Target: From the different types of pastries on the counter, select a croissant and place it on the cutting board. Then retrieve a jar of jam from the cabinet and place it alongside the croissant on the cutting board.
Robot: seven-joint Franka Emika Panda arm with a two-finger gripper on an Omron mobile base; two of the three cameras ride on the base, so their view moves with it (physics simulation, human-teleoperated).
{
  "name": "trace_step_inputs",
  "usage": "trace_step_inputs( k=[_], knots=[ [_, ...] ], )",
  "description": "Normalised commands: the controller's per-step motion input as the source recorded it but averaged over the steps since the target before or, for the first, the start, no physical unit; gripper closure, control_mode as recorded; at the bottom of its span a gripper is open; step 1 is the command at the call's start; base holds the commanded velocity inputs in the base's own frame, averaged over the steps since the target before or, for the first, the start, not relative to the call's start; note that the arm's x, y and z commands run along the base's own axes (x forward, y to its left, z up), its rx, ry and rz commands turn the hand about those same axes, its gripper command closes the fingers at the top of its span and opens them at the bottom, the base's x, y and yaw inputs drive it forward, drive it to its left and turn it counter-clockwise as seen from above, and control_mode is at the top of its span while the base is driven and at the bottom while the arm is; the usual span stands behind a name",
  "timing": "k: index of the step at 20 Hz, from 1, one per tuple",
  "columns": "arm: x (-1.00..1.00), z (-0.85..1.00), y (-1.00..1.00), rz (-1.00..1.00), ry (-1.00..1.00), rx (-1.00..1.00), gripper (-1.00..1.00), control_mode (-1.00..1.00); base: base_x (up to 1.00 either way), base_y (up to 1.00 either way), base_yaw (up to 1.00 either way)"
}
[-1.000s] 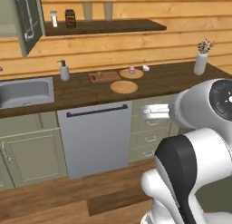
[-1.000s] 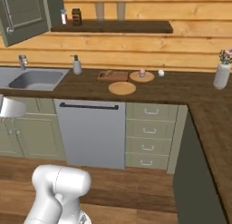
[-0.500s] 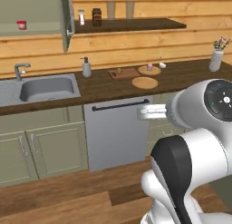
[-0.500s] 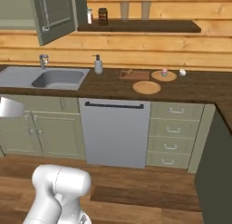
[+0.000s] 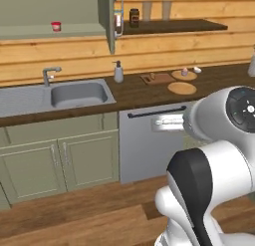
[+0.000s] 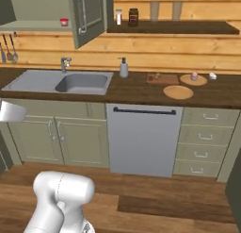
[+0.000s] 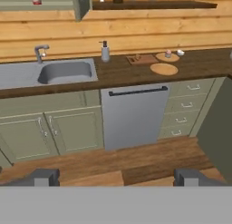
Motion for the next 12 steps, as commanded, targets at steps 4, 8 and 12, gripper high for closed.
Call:
trace_step_inputs(
  k=[4, 8, 12],
  knots=[
    [0.00, 0.00, 0.00, 0.00, 0.00, 0.00, -1.00, 1.00, 0.66, 0.49, 0.00],
    [0.00, 0.00, 0.00, 0.00, 0.00, 0.00, -1.00, 1.00, 0.68, 0.43, 0.00],
    [0.00, 0.00, 0.00, 0.00, 0.00, 0.00, -1.00, 1.00, 0.36, 0.56, 0.01]
  ],
)
